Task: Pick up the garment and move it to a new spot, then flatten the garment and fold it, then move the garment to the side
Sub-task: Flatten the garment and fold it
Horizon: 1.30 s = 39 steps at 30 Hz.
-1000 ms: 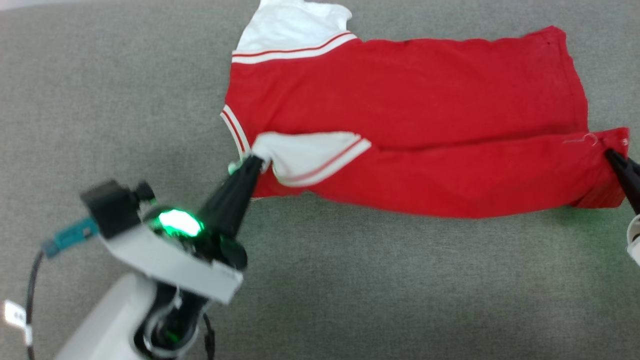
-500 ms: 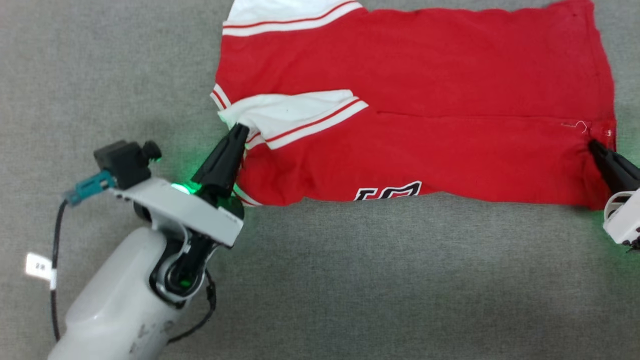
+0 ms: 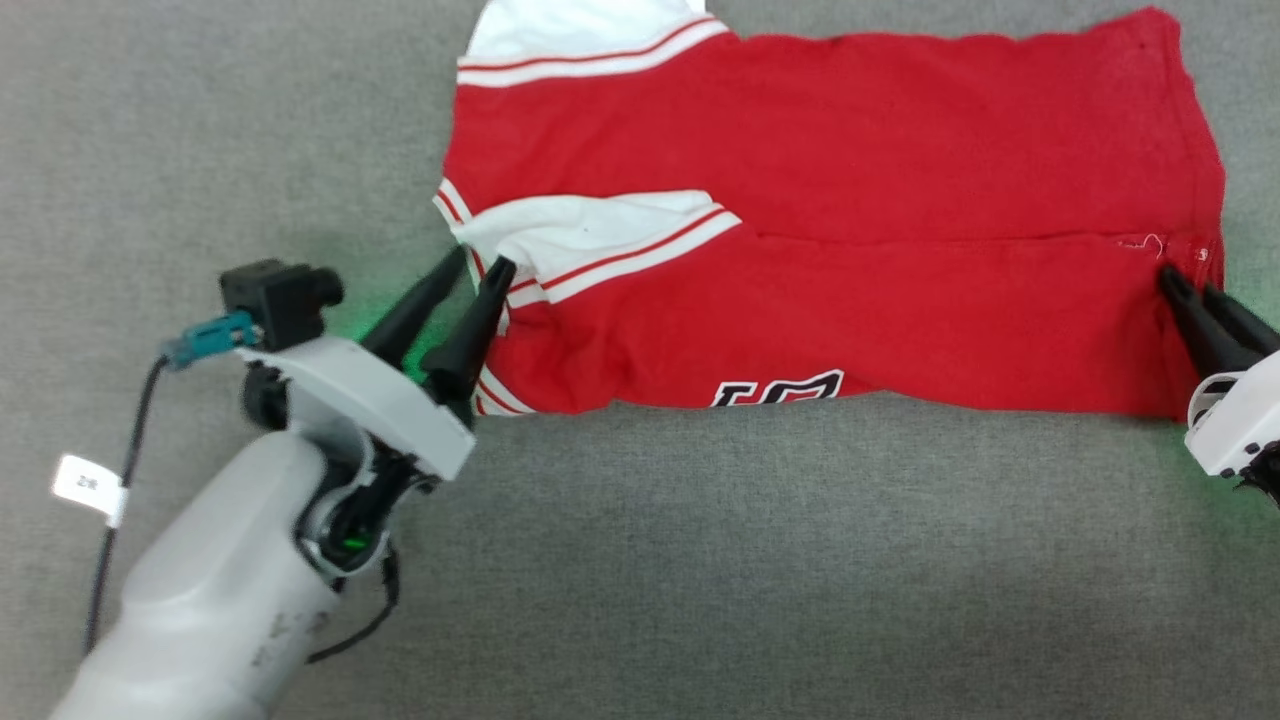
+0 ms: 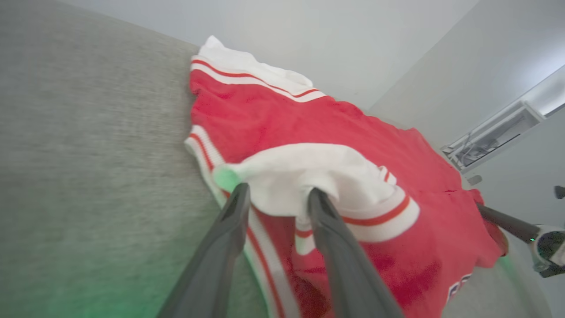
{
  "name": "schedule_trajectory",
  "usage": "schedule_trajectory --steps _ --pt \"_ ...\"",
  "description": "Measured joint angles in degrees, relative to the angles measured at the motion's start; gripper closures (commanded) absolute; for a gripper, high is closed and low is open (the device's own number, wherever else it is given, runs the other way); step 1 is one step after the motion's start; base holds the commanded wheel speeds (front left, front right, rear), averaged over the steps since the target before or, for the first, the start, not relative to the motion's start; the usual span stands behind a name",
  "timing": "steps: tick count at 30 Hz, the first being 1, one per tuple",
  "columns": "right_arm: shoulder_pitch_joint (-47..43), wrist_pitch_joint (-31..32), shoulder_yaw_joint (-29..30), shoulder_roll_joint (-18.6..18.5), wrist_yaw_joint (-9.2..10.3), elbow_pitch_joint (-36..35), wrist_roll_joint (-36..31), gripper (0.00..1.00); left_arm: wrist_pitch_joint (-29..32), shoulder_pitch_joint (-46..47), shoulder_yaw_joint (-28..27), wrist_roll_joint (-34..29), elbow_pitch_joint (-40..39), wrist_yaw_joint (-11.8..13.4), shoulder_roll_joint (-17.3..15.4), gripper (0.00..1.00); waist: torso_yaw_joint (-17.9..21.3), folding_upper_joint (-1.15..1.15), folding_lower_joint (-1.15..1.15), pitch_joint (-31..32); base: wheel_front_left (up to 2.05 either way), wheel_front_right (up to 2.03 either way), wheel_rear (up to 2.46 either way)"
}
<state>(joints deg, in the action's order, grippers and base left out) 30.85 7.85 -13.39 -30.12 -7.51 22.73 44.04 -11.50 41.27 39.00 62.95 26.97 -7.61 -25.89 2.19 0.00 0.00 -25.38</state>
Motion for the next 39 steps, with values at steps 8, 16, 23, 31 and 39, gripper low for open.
schedule_trajectory --steps 8,16,23,31,39 --pt "-0.8 -2.2 0.5 -1.4 -0.01 -2.9 0.9 0.0 15.5 3.4 3.5 -0.3 -4.9 4.2 -8.5 0.0 -0.5 0.0 0.0 4.9 0.0 0.0 0.0" --pt "-2.0 -1.2 1.9 -1.0 -0.01 -5.3 1.2 0.0 44.5 7.1 8.9 4.8 -16.8 12.1 -14.6 0.0 -1.0 0.0 0.0 9.0 0.0 0.0 0.0" --pt "-2.0 -0.3 2.0 0.0 -0.01 -7.2 1.3 0.0 55.6 9.6 11.0 8.2 -20.4 15.7 -13.9 0.0 -0.4 0.0 0.0 7.4 0.0 0.0 0.0" --pt "-0.4 -0.4 1.9 0.7 0.0 -8.0 1.9 0.0 57.9 11.7 11.7 9.5 -10.4 15.0 -10.6 0.0 2.1 0.0 0.0 3.6 0.0 0.0 0.0" --pt "0.3 -0.8 1.8 0.0 0.0 -7.7 2.5 0.0 58.9 13.1 10.9 11.5 -5.4 11.4 -9.7 1.0 4.3 0.0 0.0 1.4 0.0 0.0 0.0"
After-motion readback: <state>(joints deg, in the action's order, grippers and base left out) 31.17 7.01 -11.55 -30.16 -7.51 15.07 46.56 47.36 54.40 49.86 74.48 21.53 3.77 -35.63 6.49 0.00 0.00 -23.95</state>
